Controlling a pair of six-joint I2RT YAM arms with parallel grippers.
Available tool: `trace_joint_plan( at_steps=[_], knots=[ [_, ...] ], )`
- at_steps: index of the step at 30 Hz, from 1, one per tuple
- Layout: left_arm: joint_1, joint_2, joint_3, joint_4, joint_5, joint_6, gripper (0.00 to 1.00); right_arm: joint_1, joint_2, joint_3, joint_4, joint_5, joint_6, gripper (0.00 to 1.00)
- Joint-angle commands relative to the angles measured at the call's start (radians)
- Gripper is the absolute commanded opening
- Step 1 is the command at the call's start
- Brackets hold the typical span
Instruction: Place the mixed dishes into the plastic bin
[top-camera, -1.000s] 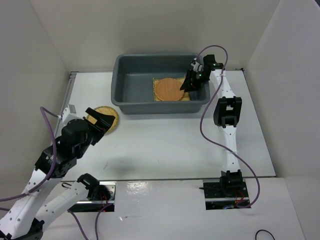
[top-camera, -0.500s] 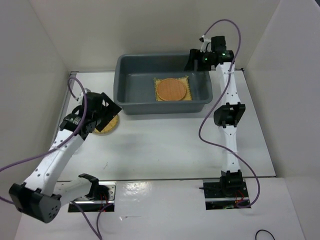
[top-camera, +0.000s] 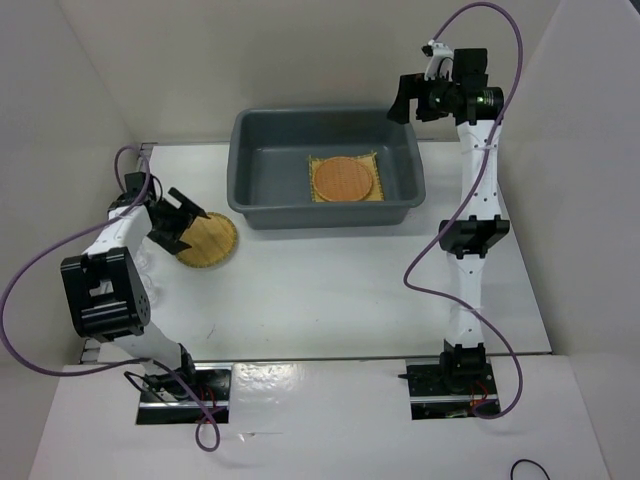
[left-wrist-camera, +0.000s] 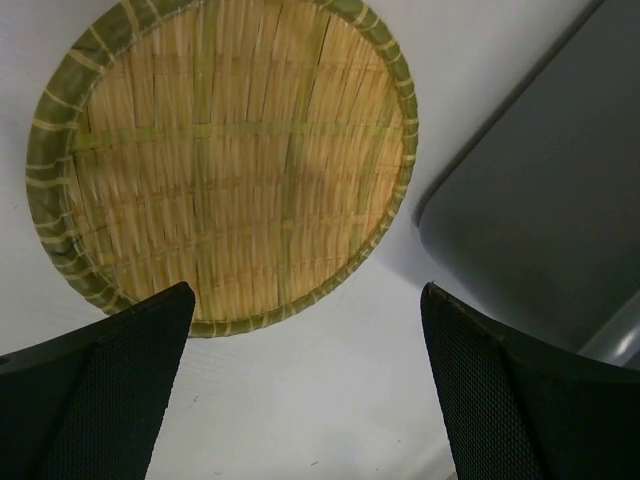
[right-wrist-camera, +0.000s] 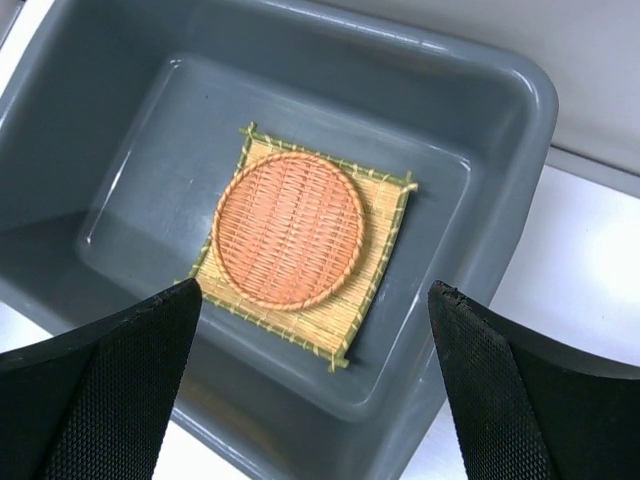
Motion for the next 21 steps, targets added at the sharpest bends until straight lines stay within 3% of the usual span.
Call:
trace_joint_plan(
  at_steps=[1,7,14,21],
  knots=[
    [0.013,0.016,0.024,0.026,0.068,0.091,1.0,-0.007,-0.049,0.019,-0.028,-0.022,-0.021,0.98],
    [0.04,0.016,-0.052,0.055,0.088,0.134,1.0,-0.007,-0.049,0.019,-0.048,-0.045,-0.03,0.98],
    [0.014,-0.027,-0.011,-0.075,-0.131,0.176,1.0,-0.018,-0.04,0.019,-0.067,-0.045,-0.041,0.98],
    [0.014,-0.005,-0.114,-0.011,-0.113,0.14,1.0,-0.027,-0.04,0.019,-0.067,-0.032,-0.041,0.98]
  ],
)
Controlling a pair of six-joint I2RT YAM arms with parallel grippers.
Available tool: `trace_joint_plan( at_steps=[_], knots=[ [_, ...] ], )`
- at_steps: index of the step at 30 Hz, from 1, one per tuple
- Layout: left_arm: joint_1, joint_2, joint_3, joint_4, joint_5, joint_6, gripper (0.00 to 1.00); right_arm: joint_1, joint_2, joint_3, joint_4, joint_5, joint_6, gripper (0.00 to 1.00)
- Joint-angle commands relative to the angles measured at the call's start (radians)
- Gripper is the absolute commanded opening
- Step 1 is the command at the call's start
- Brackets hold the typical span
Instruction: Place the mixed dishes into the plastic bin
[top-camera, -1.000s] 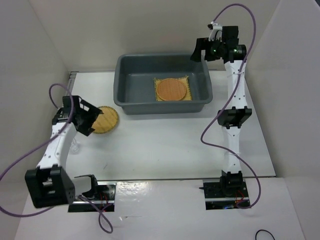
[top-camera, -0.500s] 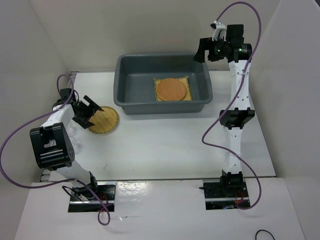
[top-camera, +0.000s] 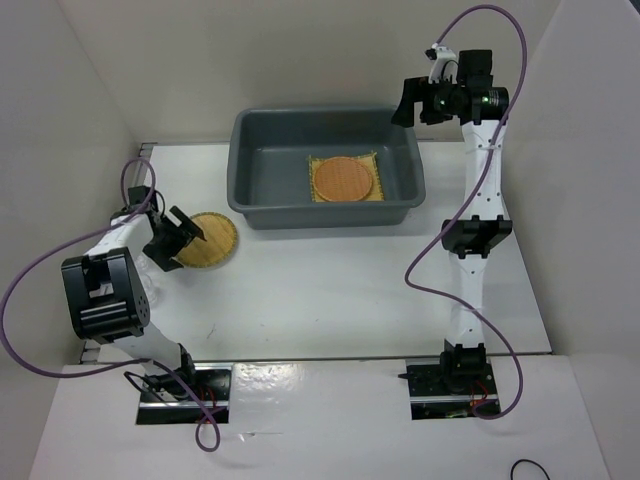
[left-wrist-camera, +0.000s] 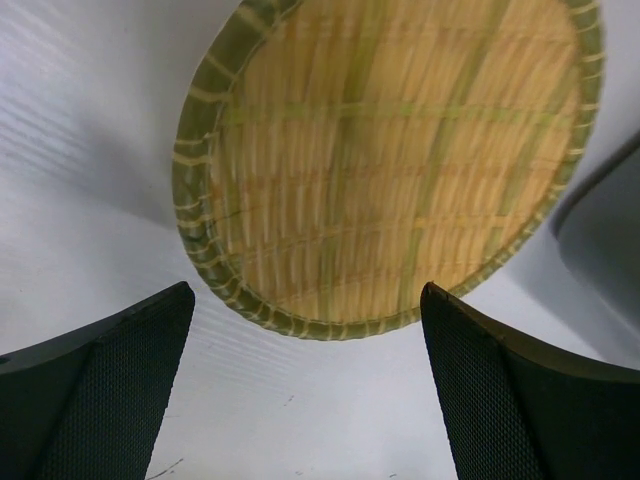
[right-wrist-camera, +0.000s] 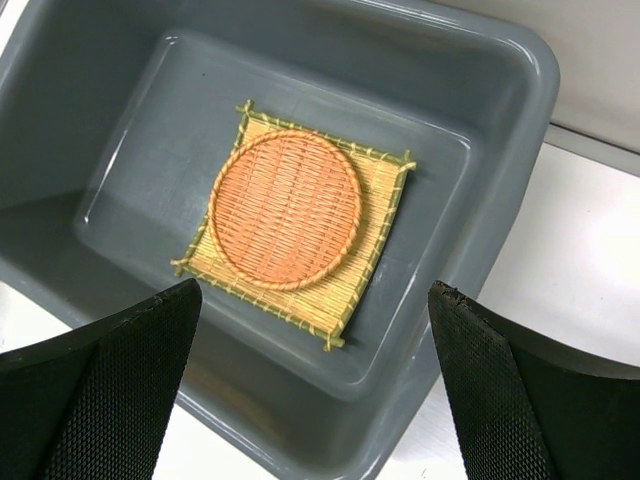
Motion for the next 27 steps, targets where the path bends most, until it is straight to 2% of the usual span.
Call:
trace_joint_plan(
  at_steps=[1,12,18,19,20,24,27],
  knots=[
    [0.002,-0.011,-0.05,0.033,-0.011,-0.001,1.0,-0.007,-0.04,0.02,-0.012,-0.006,-0.009,0.98],
    [0.012,0.044,-0.191,0.314,0.146,-0.041,1.0,-0.036,-0.096,-0.002,-0.031,-0.006,-0.027,0.98],
    [0.023,0.035,-0.269,0.559,0.222,-0.093,0.99,-0.084,-0.147,-0.043,-0.04,-0.028,-0.027,0.98],
    [0.023,0.044,-0.283,0.581,0.237,-0.105,0.96,-0.097,-0.158,-0.043,-0.04,-0.028,-0.027,0.98],
    [0.023,0.06,-0.292,0.607,0.249,-0.106,0.88,-0.098,-0.158,-0.043,-0.04,-0.028,-0.027,0.98],
    [0.023,0.126,-0.302,0.71,0.289,-0.125,0.7,-0.119,-0.193,-0.065,-0.04,-0.028,-0.027,0.98],
    [0.023,0.159,-0.313,0.756,0.3,-0.148,0.6,-0.119,-0.217,-0.086,-0.04,-0.037,-0.027,0.98]
  ],
)
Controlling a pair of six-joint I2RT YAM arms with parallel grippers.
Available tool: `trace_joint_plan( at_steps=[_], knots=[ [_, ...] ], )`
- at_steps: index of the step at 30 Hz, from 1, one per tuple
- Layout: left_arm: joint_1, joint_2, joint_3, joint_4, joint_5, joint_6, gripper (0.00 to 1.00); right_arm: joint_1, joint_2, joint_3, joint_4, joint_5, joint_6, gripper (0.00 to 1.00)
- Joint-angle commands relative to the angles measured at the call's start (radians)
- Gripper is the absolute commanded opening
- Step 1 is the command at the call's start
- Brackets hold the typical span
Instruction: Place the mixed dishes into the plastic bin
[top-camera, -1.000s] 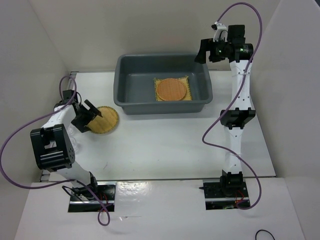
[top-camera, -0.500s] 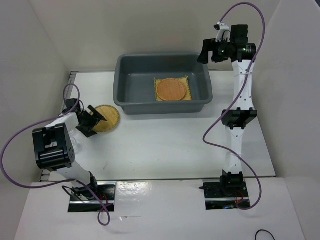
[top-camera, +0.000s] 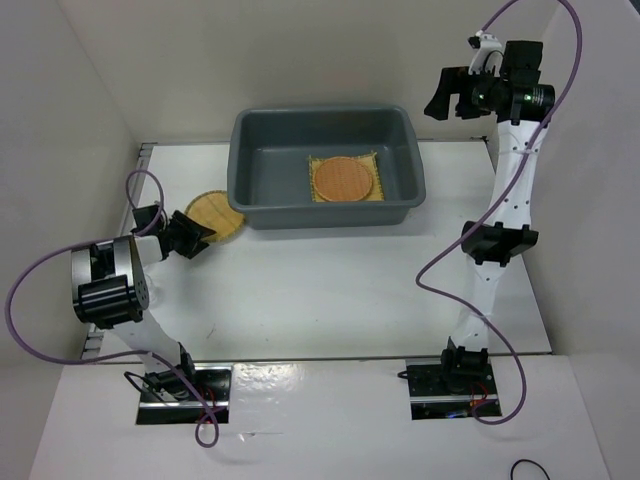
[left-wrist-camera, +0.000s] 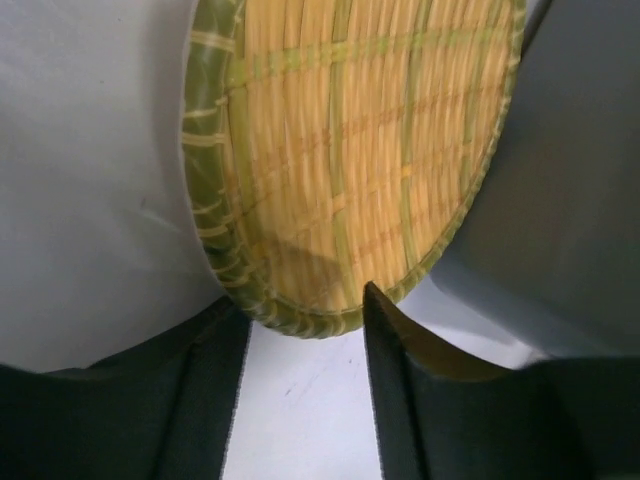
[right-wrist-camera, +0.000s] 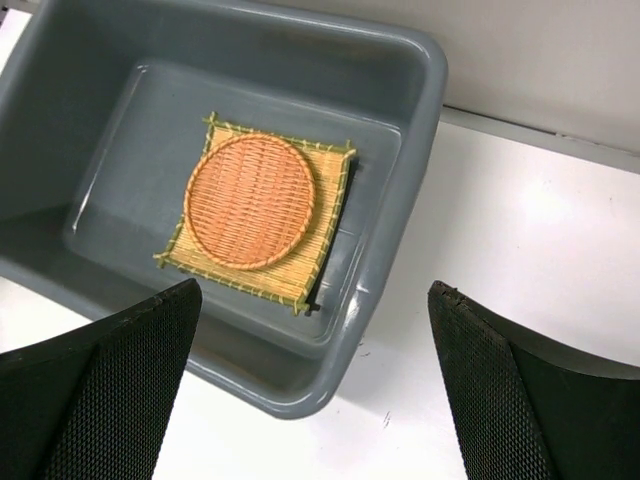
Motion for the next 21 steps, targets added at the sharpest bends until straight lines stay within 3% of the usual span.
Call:
trace_joint_plan(
  at_steps=[1,6,8,13,21],
  knots=[
    [-0.002,0.058,-0.04,0.068,-0.004,-0.02,0.54,0.007,-0.08,-0.022,-0.006,-0.022,-0.007,0.98],
    [-0.002,0.081,0.004,0.059,0.005,-0.02,0.45,0.007,-0.09,-0.032,-0.006,-0.022,-0.007,0.98],
    [-0.002,0.081,0.021,0.049,0.005,-0.009,0.37,0.007,-0.09,-0.032,-0.006,-0.022,-0.007,0.98],
    [-0.002,0.041,0.064,-0.01,-0.04,-0.02,0.0,0.007,-0.09,-0.032,-0.006,-0.031,-0.007,0.98],
    [-0.002,-0.013,0.184,-0.079,-0.09,-0.052,0.0,0.007,-0.09,-0.032,-0.006,-0.04,-0.007,0.98]
  ],
)
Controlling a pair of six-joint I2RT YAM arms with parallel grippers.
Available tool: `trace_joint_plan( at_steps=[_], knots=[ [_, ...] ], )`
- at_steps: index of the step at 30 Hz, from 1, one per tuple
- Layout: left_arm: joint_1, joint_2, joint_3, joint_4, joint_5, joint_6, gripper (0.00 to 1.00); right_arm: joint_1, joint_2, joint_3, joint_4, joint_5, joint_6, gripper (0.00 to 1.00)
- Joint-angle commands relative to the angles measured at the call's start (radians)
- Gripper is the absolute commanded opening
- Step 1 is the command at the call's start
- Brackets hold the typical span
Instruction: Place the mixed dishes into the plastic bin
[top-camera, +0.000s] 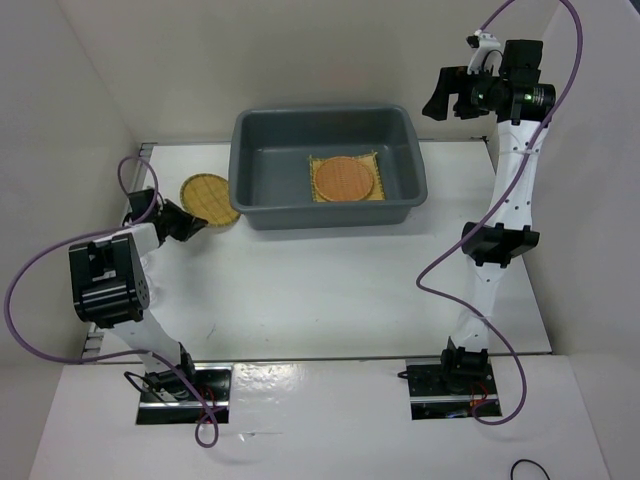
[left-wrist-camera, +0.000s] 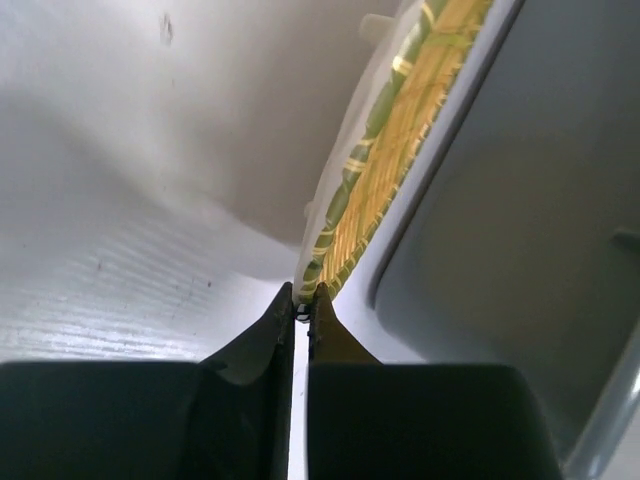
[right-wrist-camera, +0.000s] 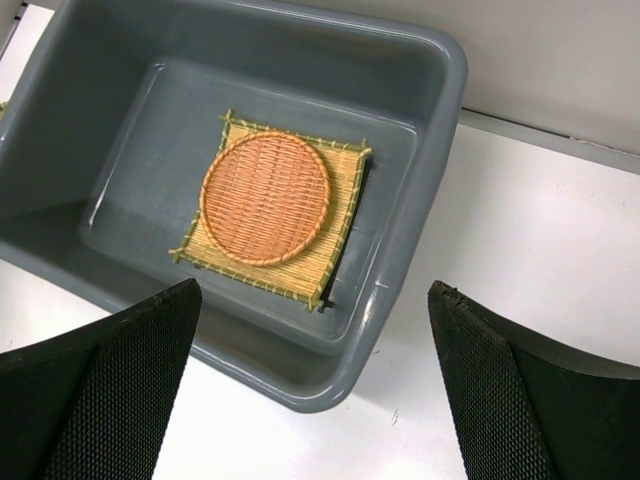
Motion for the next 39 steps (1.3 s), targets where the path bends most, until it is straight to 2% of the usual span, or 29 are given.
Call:
trace_joint_plan(
  at_steps=[1,8,17,20,25,29,31,39],
  knots=[
    [0.003,-0.024,0.07,-0.035,-0.051,0.0,0.0,0.004,-0.051,-0.001,-0.005,-0.023,-0.006,0.98],
    [0.03,-0.084,0.122,-0.069,-0.083,-0.02,0.0,-0.005,-0.051,-0.001,-0.005,-0.032,-0.006,0.98],
    [0.03,-0.141,0.283,-0.126,-0.071,-0.076,0.0,-0.005,-0.033,0.008,-0.005,-0.051,-0.006,0.98],
    [0.03,-0.141,0.317,-0.135,-0.027,-0.096,0.0,-0.005,-0.033,0.008,-0.005,-0.051,-0.006,0.98],
    [0.03,-0.178,0.383,-0.029,0.068,-0.206,0.0,-0.014,-0.042,-0.001,-0.005,-0.06,-0.006,0.98],
    [-0.042,-0.138,0.534,0.056,0.185,-0.272,0.0,-0.014,-0.042,-0.001,-0.005,-0.06,0.003,0.98],
    [-0.08,-0.066,0.604,0.074,0.277,-0.3,0.0,-0.014,-0.033,-0.001,-0.005,-0.069,0.003,0.98],
    [-0.289,0.17,0.935,-0.055,0.381,-0.271,0.0,-0.037,-0.033,-0.001,-0.005,-0.069,0.003,0.98]
  ],
)
